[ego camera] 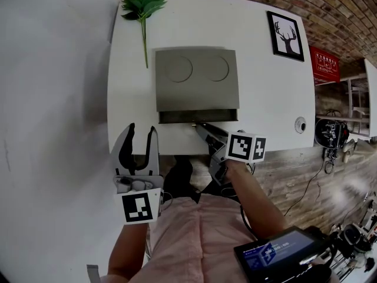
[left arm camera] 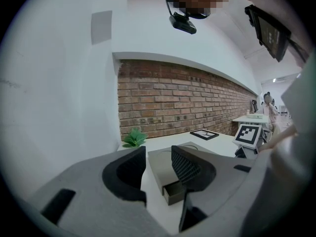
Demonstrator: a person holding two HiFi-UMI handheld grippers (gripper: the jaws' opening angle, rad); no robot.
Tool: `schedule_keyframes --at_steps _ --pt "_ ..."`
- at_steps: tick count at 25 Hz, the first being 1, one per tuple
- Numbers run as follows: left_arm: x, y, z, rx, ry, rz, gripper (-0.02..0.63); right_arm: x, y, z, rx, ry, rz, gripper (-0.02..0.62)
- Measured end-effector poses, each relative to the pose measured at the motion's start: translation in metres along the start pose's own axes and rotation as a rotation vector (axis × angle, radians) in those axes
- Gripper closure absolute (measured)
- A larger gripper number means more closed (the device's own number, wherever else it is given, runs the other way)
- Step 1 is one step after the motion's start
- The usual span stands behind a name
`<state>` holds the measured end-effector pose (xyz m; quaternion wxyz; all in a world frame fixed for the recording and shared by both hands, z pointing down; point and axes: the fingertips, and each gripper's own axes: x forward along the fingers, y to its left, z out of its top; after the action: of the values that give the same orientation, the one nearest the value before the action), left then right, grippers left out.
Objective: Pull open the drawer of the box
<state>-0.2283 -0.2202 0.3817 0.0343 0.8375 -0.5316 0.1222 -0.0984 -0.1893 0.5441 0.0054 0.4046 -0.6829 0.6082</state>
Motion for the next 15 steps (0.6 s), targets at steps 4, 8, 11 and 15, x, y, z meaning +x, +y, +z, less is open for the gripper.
schedule_keyframes --at_steps 4,8,11,15 --pt "-0.0009 0.0014 0.0050 0.011 -0.024 -0.002 0.435 -0.0017 -0.0008 -0.0025 -0.001 -0.001 -0.001 0.515" --pt "-0.0035 0.0078 0.0043 0.033 -0.028 0.010 0.436 -0.0025 -0.0008 -0.0048 -0.003 -0.002 -0.004 0.515" --pt "-0.0047 0.0086 0.0064 0.034 -0.039 0.002 0.436 -0.0035 -0.0002 -0.0063 -0.004 -0.005 -0.007 0.515" --pt "-0.0059 0.0100 0.0058 0.034 -0.043 -0.012 0.435 -0.0040 -0.0006 -0.0093 -0.001 -0.007 -0.009 0.515"
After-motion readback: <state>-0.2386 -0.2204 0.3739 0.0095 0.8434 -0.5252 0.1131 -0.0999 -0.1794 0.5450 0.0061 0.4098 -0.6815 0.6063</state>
